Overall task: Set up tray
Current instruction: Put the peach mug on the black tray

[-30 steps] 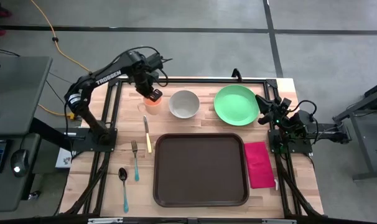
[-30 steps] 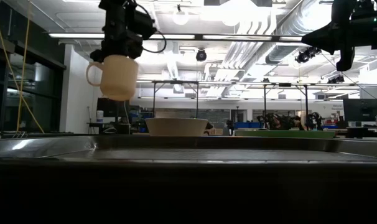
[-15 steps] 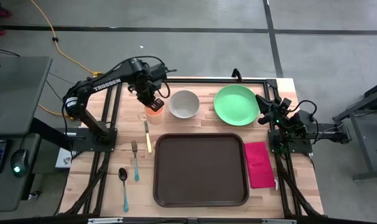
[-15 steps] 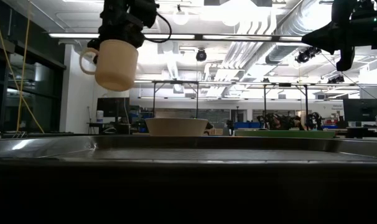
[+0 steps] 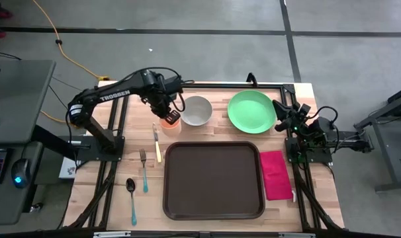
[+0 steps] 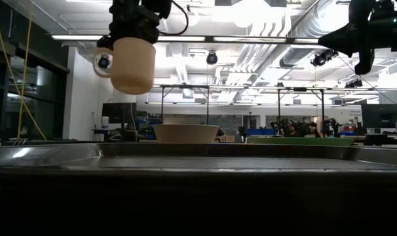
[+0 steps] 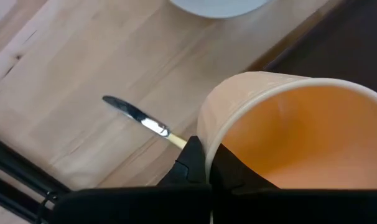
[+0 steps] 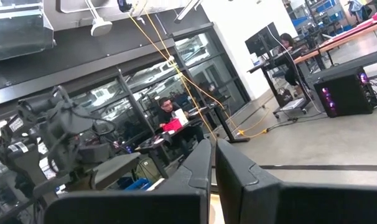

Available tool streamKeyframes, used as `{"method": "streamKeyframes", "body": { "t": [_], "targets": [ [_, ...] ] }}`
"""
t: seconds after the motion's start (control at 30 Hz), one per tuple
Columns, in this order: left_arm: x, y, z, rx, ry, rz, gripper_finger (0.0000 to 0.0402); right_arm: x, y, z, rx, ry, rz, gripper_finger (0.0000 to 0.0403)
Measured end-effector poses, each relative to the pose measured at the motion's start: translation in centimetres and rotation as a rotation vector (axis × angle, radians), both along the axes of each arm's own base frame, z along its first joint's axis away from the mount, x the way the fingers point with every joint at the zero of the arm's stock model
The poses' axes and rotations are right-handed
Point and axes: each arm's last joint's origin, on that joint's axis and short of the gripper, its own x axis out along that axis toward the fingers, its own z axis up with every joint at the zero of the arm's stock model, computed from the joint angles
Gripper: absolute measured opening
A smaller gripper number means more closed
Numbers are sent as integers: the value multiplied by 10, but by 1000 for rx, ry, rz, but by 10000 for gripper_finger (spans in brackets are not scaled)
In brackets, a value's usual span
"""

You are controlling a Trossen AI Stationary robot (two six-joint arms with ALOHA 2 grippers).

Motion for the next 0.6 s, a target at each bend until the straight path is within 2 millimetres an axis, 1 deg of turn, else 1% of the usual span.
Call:
{"method": "streamKeyframes", "body": {
  "t": [0.23, 0.4, 0.6],
  "targets": [
    [3, -14, -1, 25, 37, -37, 18, 0, 0, 0, 6, -10, 2, 0],
    [3, -22, -2, 52, 60, -109, 17, 0, 0, 1, 6, -12, 3, 0],
    [4, -22, -2, 83, 59, -186, 17, 0, 0, 1, 6, -12, 2, 0]
  ]
}}
